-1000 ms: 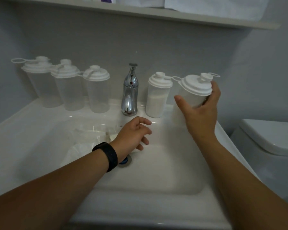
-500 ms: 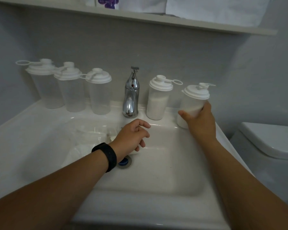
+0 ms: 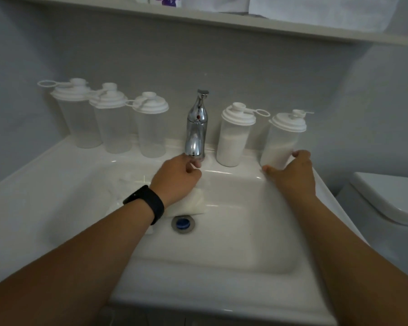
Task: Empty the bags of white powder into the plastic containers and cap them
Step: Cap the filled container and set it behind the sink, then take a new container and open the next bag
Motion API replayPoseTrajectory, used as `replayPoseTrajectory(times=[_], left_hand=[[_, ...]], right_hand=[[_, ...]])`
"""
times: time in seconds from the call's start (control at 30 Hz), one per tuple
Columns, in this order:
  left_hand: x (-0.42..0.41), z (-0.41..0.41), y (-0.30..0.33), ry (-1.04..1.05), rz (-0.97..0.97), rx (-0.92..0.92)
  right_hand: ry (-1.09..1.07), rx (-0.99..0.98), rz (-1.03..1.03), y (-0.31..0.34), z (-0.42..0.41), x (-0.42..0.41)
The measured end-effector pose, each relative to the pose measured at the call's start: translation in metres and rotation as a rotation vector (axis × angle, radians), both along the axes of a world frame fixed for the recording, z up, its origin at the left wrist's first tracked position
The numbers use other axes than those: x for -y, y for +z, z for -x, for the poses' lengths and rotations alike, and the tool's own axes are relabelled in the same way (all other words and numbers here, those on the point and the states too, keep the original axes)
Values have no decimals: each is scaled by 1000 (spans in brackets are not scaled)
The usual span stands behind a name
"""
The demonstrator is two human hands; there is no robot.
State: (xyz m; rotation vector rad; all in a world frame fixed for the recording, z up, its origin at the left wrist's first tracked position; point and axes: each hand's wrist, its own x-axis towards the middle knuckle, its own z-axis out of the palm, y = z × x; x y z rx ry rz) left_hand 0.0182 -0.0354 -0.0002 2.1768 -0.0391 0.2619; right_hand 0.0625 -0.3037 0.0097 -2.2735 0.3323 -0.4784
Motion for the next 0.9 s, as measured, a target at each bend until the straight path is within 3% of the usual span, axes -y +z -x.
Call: replayPoseTrajectory(times=[0.17, 0.47, 0.67, 0.77, 0.9], left_hand=[[-26, -11, 0, 41, -187, -29], [-33, -14, 1, 85, -176, 16], [-41, -21, 8, 390, 118, 258], [-48, -29, 6, 481, 207, 251], [-54, -41, 4, 437, 321, 169]], right_hand=[[82, -131, 157, 0, 13, -18], [299, -102, 257, -6, 28, -65], [417, -6, 384, 0, 33, -107], [475, 50, 427, 4, 31, -131], [498, 34, 365, -6, 31, -133]])
